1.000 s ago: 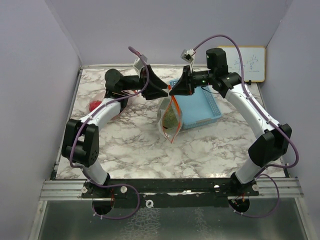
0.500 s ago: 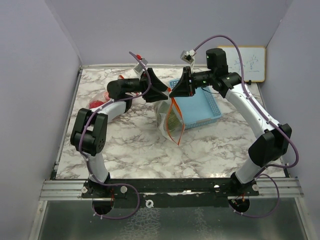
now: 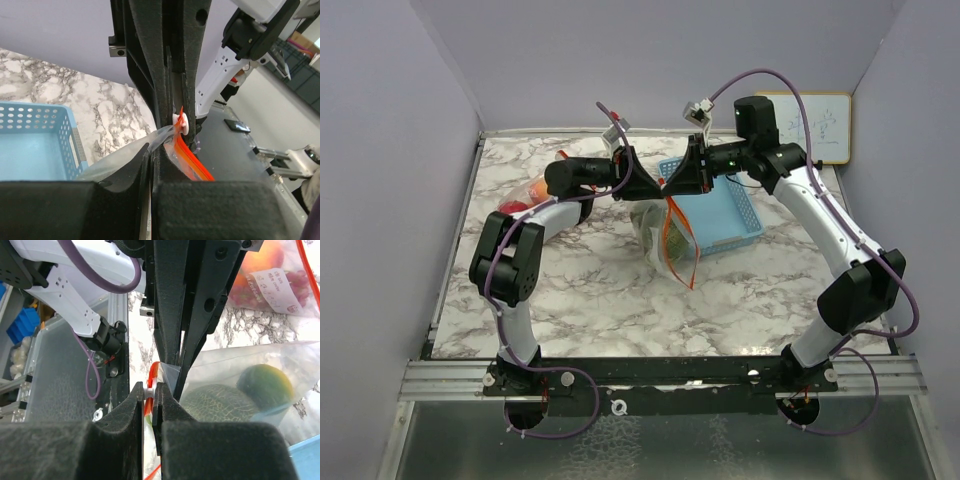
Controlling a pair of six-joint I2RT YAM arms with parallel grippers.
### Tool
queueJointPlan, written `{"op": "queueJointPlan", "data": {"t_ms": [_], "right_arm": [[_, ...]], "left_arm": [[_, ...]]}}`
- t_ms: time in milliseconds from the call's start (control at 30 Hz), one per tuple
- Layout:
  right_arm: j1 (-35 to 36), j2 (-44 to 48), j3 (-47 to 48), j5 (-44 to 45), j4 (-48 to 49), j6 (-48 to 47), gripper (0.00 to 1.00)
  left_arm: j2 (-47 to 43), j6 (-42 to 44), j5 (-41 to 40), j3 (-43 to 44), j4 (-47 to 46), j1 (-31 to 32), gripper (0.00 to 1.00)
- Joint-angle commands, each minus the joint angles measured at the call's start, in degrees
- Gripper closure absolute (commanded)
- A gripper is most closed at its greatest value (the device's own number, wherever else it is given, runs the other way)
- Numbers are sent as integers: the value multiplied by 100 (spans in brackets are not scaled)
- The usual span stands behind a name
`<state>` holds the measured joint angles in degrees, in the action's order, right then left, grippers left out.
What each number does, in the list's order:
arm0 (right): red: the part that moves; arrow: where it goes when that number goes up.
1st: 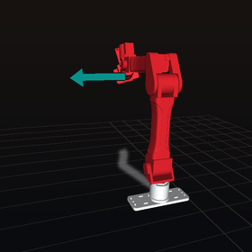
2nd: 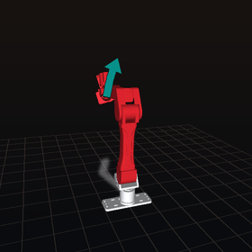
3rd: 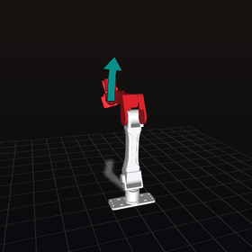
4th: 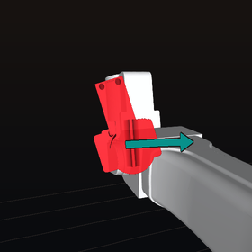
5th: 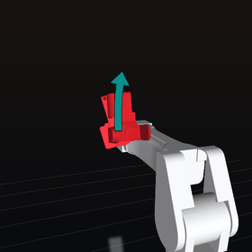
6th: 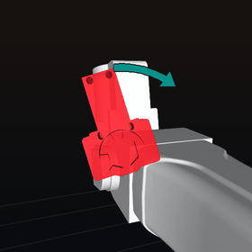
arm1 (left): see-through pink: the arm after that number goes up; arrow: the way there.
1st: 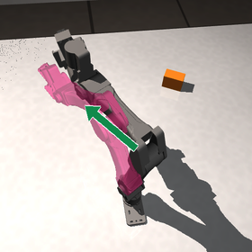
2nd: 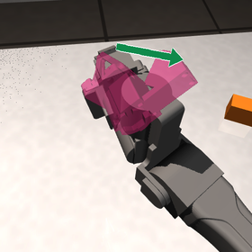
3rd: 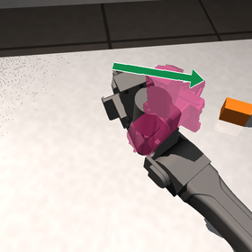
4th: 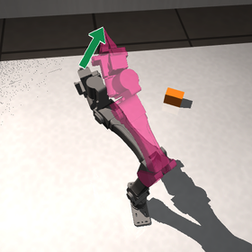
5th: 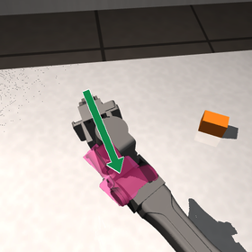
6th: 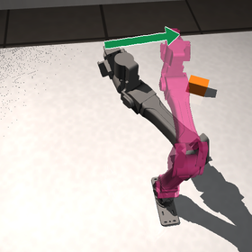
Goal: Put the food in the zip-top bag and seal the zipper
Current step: Zip the zipper food storage bag.
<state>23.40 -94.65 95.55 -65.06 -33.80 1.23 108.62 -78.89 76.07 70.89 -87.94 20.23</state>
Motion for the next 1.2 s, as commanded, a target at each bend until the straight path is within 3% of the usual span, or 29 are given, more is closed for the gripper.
{"op": "queueJointPlan", "data": {"t_ms": [0, 100, 233, 767, 1167], "right_arm": [[94, 177, 290, 359, -69, -78, 95], [95, 176, 287, 1123, -310, -163, 95], [88, 263, 139, 1887, -441, -273, 95], [95, 716, -739, 1794, -499, -275, 94], [94, 1668, -2235, 3297, -515, 209, 94]], "left_arm": [[-351, 374, 134, 30, -641, 50, 100], [-513, 663, 15, 43, -59, -154, 100], [-715, 699, -259, -40, 52, -458, 100], [-704, 160, -1136, -214, -514, -1151, 100], [-544, -108, -1088, 38, -661, -1233, 100]]}}
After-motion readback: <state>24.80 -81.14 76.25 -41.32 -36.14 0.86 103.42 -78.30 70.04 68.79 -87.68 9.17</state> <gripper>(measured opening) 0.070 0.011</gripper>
